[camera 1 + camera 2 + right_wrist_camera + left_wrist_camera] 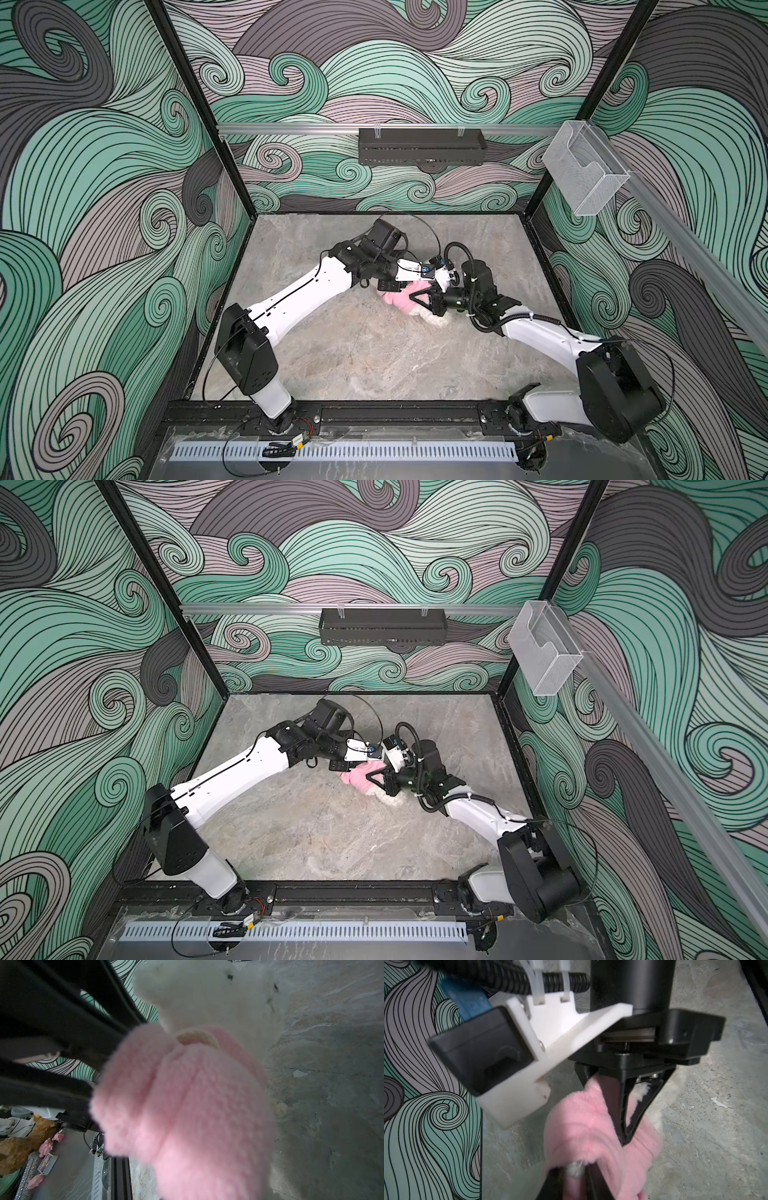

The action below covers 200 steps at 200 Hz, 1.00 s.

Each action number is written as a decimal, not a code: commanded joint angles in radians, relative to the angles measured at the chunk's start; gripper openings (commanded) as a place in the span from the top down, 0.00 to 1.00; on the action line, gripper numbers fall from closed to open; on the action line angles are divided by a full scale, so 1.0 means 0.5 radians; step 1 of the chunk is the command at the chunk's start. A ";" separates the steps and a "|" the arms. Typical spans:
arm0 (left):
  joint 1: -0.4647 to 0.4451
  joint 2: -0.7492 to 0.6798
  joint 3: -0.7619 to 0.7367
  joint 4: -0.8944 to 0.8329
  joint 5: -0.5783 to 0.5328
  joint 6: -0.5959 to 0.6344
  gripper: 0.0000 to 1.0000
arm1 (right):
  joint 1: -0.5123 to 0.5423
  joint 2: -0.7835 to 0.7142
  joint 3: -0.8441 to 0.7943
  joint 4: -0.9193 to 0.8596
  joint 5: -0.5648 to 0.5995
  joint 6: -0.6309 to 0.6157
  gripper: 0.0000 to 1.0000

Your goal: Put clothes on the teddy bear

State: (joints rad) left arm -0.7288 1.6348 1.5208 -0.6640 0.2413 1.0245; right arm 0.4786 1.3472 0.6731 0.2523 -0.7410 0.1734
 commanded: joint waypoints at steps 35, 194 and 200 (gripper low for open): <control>0.020 0.246 0.175 -0.246 0.085 -0.083 0.73 | 0.016 -0.081 -0.034 0.769 -0.304 -0.037 1.00; 0.146 0.461 0.365 -0.749 0.610 -0.441 0.44 | 0.087 -0.339 -0.130 0.785 -0.038 -0.546 1.00; 0.156 0.453 0.346 -0.756 0.631 -0.435 0.44 | 0.086 -0.346 -0.139 0.809 -0.019 -0.543 1.00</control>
State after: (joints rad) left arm -0.6659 1.8164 1.7447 -0.9257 0.5488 0.8242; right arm 0.5137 1.2522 0.5777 0.3679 -0.7319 -0.0349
